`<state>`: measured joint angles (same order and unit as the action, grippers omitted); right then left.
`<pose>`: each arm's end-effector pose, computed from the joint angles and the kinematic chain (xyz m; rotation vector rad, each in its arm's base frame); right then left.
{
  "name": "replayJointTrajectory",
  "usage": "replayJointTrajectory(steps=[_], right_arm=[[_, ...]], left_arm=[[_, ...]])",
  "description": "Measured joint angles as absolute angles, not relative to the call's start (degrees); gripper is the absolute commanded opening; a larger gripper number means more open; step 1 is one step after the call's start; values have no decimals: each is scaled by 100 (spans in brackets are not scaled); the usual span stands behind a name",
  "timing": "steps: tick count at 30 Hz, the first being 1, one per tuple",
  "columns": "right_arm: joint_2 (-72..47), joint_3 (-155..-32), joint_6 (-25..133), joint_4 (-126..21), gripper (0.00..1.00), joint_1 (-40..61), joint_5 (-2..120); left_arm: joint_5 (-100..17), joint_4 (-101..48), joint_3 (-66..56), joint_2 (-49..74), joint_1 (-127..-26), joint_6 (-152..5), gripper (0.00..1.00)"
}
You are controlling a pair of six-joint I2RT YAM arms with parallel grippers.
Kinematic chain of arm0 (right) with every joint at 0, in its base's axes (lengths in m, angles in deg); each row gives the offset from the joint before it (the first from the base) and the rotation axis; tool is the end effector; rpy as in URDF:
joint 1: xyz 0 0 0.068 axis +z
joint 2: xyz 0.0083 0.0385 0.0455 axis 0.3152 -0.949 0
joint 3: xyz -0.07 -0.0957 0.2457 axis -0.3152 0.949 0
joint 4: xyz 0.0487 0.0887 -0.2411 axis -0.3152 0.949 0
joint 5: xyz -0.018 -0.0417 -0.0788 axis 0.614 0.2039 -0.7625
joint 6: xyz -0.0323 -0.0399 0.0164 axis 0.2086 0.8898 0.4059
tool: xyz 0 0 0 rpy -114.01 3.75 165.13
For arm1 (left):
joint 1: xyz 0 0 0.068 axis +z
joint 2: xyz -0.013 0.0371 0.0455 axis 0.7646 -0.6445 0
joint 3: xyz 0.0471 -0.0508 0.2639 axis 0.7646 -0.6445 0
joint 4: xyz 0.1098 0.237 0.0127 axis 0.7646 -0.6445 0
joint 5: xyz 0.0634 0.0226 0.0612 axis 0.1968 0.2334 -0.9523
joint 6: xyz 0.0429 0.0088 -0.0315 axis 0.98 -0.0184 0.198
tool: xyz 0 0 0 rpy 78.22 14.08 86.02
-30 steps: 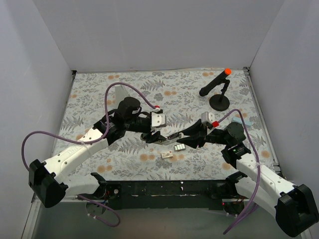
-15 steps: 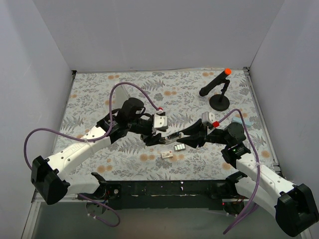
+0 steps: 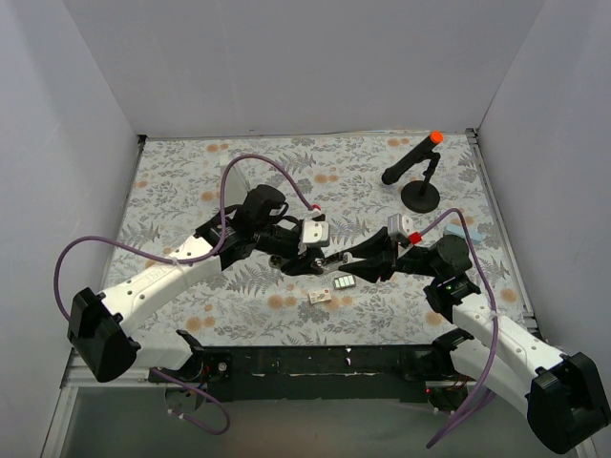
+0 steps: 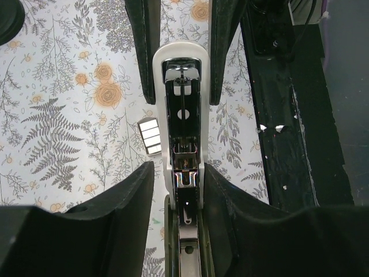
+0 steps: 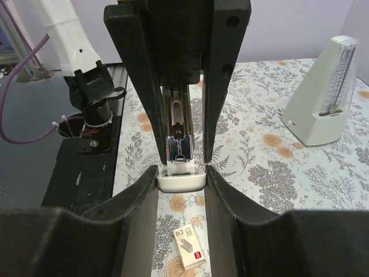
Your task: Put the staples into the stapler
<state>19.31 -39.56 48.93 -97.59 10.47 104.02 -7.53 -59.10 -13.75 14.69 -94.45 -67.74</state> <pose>0.1472 0.1136 0.2799 -1.0112 1.1091 1.1637 0.1778 -0.2088 0.3184 1.1728 2.0773 -1.2789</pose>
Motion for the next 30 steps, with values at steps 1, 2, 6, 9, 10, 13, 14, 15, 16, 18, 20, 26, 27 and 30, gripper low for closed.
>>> replayJointTrajectory(steps=[1, 2, 6, 9, 10, 13, 14, 15, 16, 18, 20, 26, 27, 30], right_arm=[[1931, -3956, 4891, -9774, 1, 1047, 10402], [1929, -3956, 4888, -9783, 1, 1047, 10404], [1911, -3956, 4888, -9816, 1, 1047, 10400], [1887, -3954, 4891, -9816, 1, 1045, 10395], [1883, -3954, 4895, -9818, 1, 1045, 10382], [1861, -3943, 4906, -9818, 2, 1047, 10380], [1857, -3930, 4915, -9820, 6, 1047, 10371], [1857, -3902, 4936, -9818, 18, 1047, 10356], [1857, -3888, 4958, -9809, 29, 1047, 10341], [1857, -3880, 5028, -9759, 58, 1053, 10310], [1857, -3867, 5063, -9689, 69, 1053, 10242], [1902, -3663, 5199, -9503, 82, 1051, 9814], [1955, -3631, 5216, -9436, 82, 1051, 9705], [2248, -3539, 5345, -9099, 83, 1051, 9268]], left_arm=[[-750, -5910, -1375, 1460, -9456, -6774, 38], [-750, -5910, -1375, 1454, -9464, -6777, 37], [-726, -5914, -1375, 1454, -9464, -6785, 21], [-718, -5969, -1370, 1454, -9469, -6792, 6], [-722, -5969, -1370, 1454, -9464, -6790, 3], [-753, -5997, -1368, 1454, -9466, -6777, 0], [-770, -6011, -1368, 1454, -9466, -6766, 0], [-818, -6037, -1368, 1454, -9469, -6750, 0], [-858, -6061, -1368, 1454, -9471, -6733, 0], [-943, -6105, -1370, 1456, -9486, -6700, 0], [-1059, -6107, -1375, 1458, -9501, -6665, 0], [-1828, -6352, -1547, 1497, -9504, -6506, 0], [-2018, -6397, -1580, 1497, -9504, -6464, 0], [-2582, -6559, -1602, 1467, -9504, -6379, 0]])
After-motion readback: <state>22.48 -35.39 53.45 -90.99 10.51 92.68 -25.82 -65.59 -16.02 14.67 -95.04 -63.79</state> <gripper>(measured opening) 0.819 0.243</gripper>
